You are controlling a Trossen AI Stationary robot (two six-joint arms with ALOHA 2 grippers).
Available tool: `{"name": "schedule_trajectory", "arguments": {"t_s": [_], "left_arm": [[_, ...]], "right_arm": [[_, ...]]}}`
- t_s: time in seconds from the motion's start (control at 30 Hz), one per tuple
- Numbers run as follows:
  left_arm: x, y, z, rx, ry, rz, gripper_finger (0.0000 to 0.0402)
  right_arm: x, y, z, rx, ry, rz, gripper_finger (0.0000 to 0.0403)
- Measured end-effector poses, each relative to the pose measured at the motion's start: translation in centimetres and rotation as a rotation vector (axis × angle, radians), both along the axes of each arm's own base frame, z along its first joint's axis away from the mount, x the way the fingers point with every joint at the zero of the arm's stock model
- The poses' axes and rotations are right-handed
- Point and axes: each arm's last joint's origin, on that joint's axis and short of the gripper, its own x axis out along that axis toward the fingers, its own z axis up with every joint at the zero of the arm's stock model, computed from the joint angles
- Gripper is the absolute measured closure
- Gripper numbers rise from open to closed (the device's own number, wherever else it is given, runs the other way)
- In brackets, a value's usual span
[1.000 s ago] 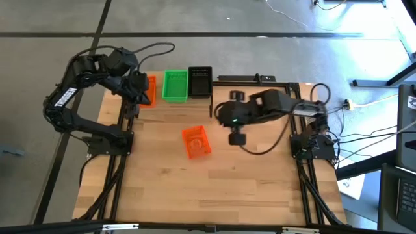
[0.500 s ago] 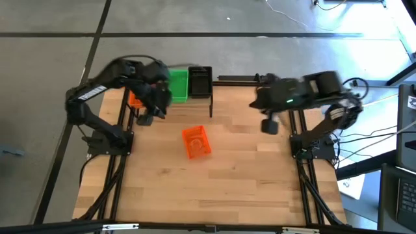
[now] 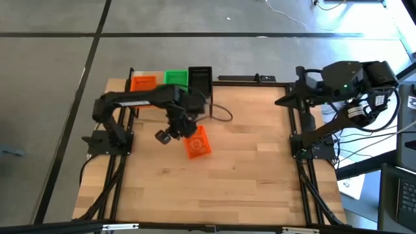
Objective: Stack baskets on shelf by color
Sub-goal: Stack the orange bin on the orange bins on the shelf
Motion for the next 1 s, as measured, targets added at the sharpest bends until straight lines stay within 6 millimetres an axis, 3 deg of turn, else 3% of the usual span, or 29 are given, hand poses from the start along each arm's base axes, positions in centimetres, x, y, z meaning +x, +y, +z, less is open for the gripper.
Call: {"name": "schedule_trajectory", "arguments": {"t_s": [0.3,0.6,0.83,1.0], "left_arm": [[4.2,-2.6,-5.3,-0.008,0.14,-0.08,0.0324],[6.7,-4.1,-9.7,0.027,0.238,-0.112,0.0331],[8.3,-4.6,-12.1,0.003,0.275,0.05,0.0328],[9.2,-4.6,-12.4,-0.022,0.245,0.239,0.0327]], "right_arm": [[-0.4,0.2,0.1,-0.006,-0.003,0.101,0.0389],[-0.5,0.3,0.1,-0.022,-0.001,0.176,0.0389],[-0.5,0.3,0.1,-0.029,-0.002,0.187,0.0389],[-0.5,0.3,0.1,-0.039,-0.002,0.193,0.0389]]}}
